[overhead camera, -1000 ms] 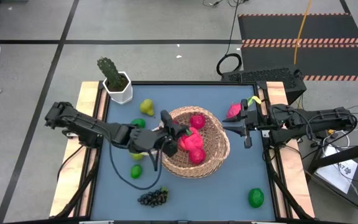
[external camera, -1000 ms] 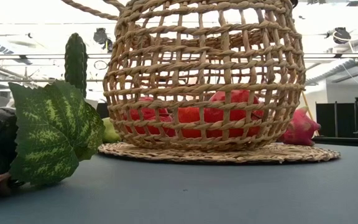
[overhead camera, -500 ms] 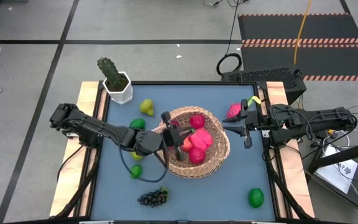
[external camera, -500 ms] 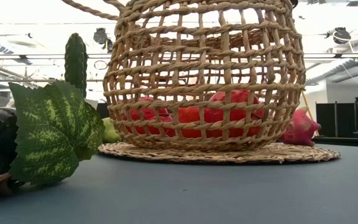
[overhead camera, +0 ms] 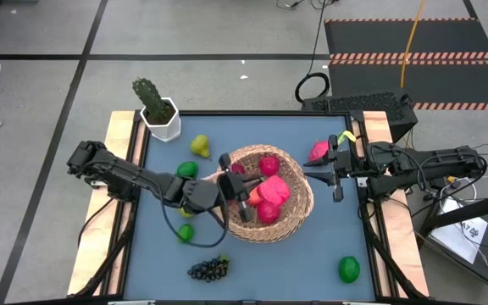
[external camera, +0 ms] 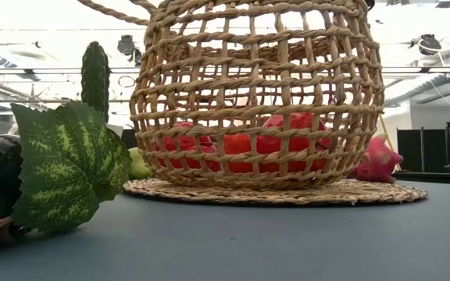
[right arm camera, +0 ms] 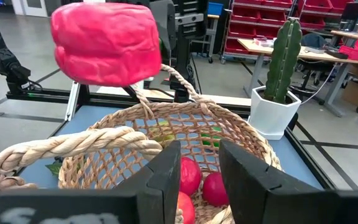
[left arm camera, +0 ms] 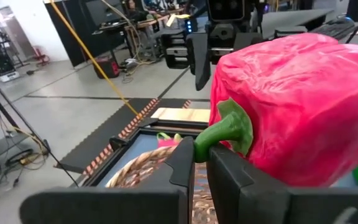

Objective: Build produce basket
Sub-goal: Put the red bell pepper into the brown basket

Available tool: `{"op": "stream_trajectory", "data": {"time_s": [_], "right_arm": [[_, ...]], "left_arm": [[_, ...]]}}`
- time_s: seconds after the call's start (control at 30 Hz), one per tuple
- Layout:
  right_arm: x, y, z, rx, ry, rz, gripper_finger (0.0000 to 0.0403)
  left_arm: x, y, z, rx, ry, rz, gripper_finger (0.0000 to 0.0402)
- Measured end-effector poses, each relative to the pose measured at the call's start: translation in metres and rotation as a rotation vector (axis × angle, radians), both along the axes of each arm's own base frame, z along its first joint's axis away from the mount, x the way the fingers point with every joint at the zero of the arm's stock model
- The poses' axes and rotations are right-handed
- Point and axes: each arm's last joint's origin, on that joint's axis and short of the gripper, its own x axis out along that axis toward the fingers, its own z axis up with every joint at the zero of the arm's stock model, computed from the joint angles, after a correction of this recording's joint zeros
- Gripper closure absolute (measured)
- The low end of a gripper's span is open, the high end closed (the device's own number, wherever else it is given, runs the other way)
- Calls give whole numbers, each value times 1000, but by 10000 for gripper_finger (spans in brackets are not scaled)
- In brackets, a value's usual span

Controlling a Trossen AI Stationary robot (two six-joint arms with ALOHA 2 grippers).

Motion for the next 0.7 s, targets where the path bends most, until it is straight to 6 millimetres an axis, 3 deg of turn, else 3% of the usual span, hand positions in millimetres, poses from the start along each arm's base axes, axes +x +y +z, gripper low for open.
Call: {"op": "stream_trajectory", "data": {"time_s": [0.13, 0.6, 0.7], "right_arm": [[0, 0, 0, 0, 0, 0, 300], [0, 0, -2, -14, 22, 2, 300], [0, 0, -2, -18, 23, 3, 300]], "left_arm": [[0, 0, 0, 60, 25, 5, 384], [-4, 7, 18, 652, 341, 213, 383], [-1, 5, 14, 758, 420, 200, 388]]}}
